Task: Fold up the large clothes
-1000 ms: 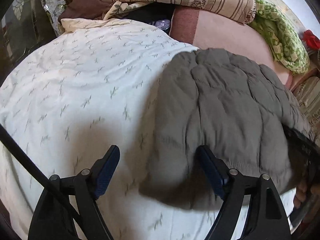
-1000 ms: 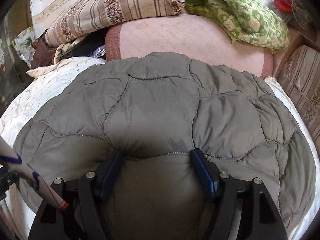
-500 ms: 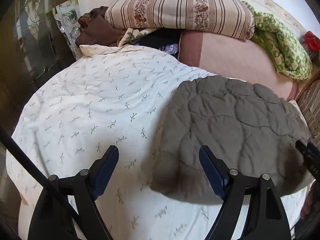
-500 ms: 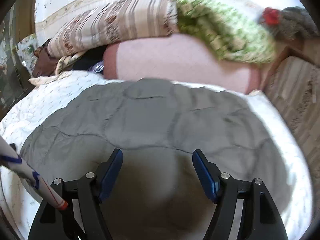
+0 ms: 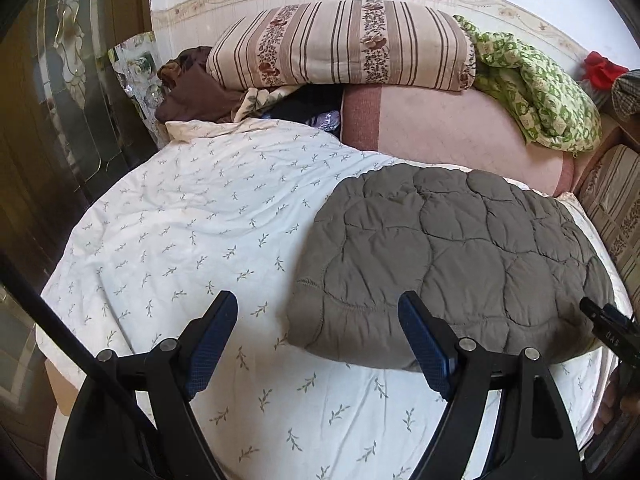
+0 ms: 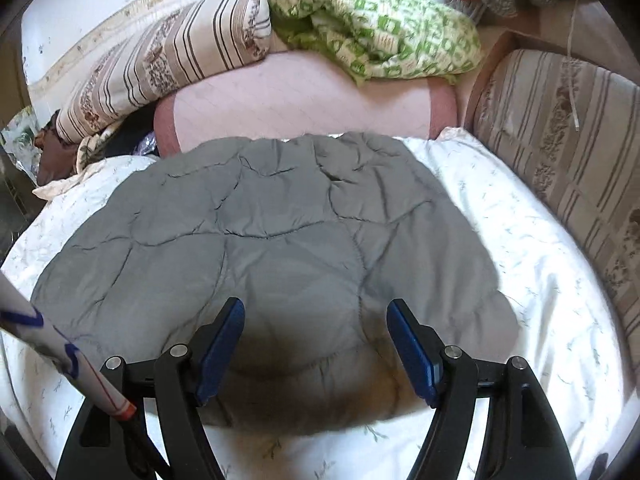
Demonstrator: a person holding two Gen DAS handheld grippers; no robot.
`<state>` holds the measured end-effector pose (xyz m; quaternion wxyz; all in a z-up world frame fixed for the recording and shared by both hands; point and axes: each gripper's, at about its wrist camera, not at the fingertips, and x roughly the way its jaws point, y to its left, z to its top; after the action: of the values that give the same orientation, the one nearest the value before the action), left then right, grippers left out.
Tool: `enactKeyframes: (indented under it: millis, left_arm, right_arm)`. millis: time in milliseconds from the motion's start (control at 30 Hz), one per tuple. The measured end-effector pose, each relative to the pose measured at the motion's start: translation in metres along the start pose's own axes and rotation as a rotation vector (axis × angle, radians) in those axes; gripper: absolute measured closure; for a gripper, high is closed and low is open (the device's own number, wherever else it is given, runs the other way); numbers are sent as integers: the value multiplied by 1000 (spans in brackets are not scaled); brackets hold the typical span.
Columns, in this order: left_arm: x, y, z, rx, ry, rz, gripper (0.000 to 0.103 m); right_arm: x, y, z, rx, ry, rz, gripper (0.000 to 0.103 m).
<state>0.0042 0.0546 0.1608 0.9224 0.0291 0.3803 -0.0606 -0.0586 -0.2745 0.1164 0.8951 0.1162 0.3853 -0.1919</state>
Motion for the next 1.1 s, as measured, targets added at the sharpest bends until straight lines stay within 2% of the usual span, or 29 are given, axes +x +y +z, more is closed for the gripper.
enactKeyframes:
  millis: [300,500,600,700,867,967,1100]
  left_arm:
    - [-20,-10,-10,19,-12,-11,21]
    - [-18,-16,-12,33,-13,-7,19]
    - [-3,-18,-11,36,-3,-1,19]
    - [24,-20,-5,38,15,18,19]
    - [82,-36,11,23,79,26,19]
    - [113,-53,20,45,99,29,19]
    - [152,-78,24,95,118,74,19]
  right_arm:
    - [16,-49,-20,89,65,-79,24]
    - [-4,-57,-14,127,26,-78,24]
    - [-14,-48,-7,107,-15,-68,24]
    - [-9,-33,4,82,-13,-36,24]
    - [17,5,33,-7,-41,-28,24]
    - [39,36,52,-51,-40,11,24]
    - [69,73,64,-144,-7,84,24]
